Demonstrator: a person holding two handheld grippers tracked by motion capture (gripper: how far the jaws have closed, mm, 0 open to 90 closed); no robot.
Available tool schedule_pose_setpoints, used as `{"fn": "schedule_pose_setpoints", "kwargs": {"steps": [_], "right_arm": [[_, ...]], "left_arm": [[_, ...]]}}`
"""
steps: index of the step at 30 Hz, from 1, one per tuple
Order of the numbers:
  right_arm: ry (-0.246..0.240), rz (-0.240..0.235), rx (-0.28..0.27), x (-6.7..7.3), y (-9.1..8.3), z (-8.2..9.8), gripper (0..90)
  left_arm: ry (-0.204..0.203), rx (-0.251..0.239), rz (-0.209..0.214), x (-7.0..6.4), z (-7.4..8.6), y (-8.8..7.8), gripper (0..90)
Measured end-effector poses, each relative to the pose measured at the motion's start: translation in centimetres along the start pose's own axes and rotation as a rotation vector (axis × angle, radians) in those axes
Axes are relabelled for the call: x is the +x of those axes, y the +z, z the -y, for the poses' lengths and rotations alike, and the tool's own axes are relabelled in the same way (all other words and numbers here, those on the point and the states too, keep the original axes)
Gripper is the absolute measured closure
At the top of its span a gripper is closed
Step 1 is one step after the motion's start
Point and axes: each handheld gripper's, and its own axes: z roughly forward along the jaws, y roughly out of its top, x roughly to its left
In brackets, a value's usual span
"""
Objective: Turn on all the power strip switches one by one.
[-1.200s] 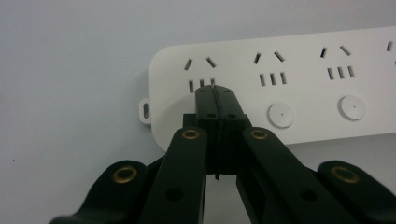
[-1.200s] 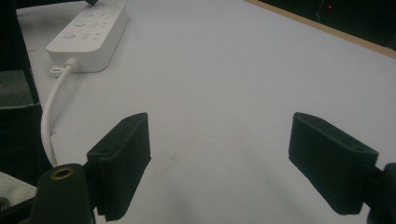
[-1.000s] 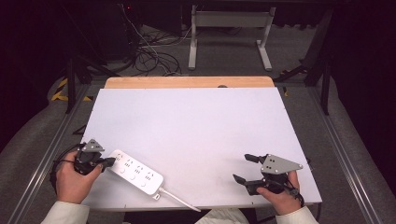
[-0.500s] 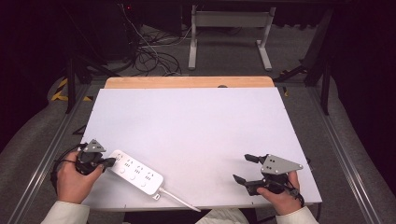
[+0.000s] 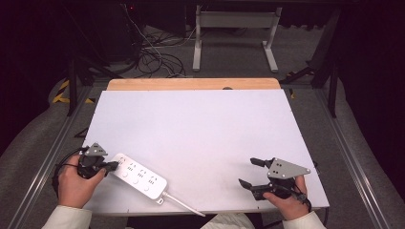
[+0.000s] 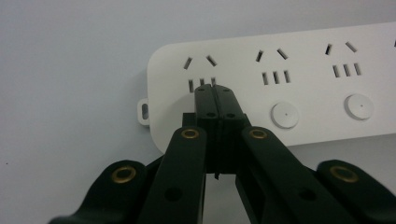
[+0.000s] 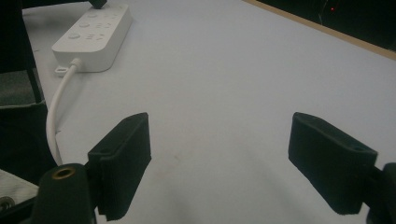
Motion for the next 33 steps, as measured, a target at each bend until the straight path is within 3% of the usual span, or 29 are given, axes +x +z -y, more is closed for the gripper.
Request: {"fn": "schedule_pose_setpoints", "kwargs": {"steps": [5,8,16,20,22,24,26,28,29,33], "right_arm": [[0.001,0.0,0.001,0.0,0.0,0.0,21.9],[-0.004,0.0,-0.003,0.0,-0.1,0.0,21.8],[-0.002,-0.004,-0.006,0.2,-0.2,-0.1,21.9],[-0.004,-0.004,-0.009,0.3,-0.3,0.0,21.8],[-0.001,-0.003,-0.011,0.2,-0.2,0.0,21.9],[-0.003,-0.002,-0.01,0.1,-0.1,0.0,21.9],[0.0,-0.002,-0.004,0.1,-0.1,0.0,21.9],[0.001,-0.003,-0.004,0.0,0.1,0.0,21.9],[-0.001,-0.005,-0.001,0.1,0.1,0.0,21.9],[-0.004,-0.011,0.004,0.2,0.2,0.1,21.8]], "left_arm": [[0.004,-0.022,0.009,0.0,0.1,0.2,90.0],[-0.006,-0.015,-0.009,-0.4,-0.1,0.3,90.0],[-0.043,-0.036,0.009,0.1,0.4,0.3,90.0],[0.017,-0.045,-0.049,-0.8,0.3,0.3,90.0],[-0.007,-0.085,-0.03,-0.7,0.4,0.2,90.0],[0.013,-0.106,-0.038,-0.9,0.3,-0.2,90.0],[0.02,-0.14,0.003,-1.4,0.1,-0.7,90.0],[0.044,-0.138,0.013,-2.1,-0.1,-1.0,90.0],[0.055,-0.132,0.038,-2.3,-0.2,-1.1,90.0],[0.06,-0.104,0.085,-3.0,0.0,-0.9,90.0]]}}
